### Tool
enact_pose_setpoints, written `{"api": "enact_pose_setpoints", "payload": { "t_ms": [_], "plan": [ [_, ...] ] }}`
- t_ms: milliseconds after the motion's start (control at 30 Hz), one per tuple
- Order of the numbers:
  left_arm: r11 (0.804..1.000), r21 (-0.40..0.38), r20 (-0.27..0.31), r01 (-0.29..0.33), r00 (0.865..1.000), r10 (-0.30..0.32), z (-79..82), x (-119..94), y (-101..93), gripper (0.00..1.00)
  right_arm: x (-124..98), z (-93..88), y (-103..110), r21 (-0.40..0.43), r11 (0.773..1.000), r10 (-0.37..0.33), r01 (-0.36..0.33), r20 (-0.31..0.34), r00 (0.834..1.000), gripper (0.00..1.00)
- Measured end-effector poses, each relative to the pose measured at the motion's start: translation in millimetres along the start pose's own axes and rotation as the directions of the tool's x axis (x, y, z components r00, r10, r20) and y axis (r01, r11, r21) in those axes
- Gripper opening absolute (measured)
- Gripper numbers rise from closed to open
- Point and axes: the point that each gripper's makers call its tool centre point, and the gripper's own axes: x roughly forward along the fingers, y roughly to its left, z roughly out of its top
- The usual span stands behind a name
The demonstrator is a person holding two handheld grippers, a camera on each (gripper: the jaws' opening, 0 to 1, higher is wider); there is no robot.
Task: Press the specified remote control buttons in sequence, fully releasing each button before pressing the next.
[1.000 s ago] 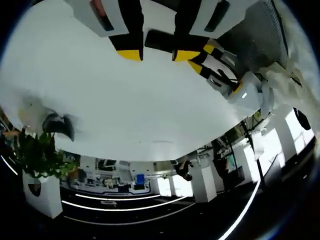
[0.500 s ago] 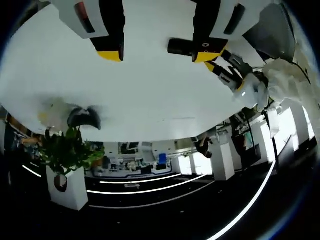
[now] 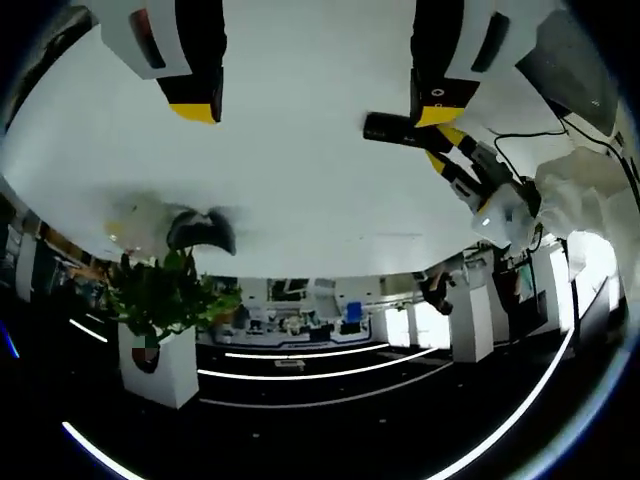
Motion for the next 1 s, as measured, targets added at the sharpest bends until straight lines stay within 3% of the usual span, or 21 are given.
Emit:
{"api": "enact_pose_setpoints", "payload": {
  "t_ms": [400, 533, 1000],
  "plan": [
    [1.000, 0.008, -0.010, -0.027, 1.000, 0.027, 0.9, 3, 52.6, 0.24, 4, -9.6, -4, -0.027, 0.999, -0.025, 0.024, -0.054, 0.998, 0.80],
    [0.999, 0.023, -0.017, -0.037, 0.999, 0.038, 0.1, 4, 69.3, 0.24, 2, -9.3, -5, -0.013, 1.000, -0.025, 0.024, -0.058, 0.998, 0.75],
    [0.997, 0.055, -0.045, -0.055, 0.997, 0.058, -0.7, 11, 118.2, 0.24, 2, -13.3, -15, -0.024, 0.996, -0.082, 0.080, -0.080, 0.993, 0.88]
  ]
}}
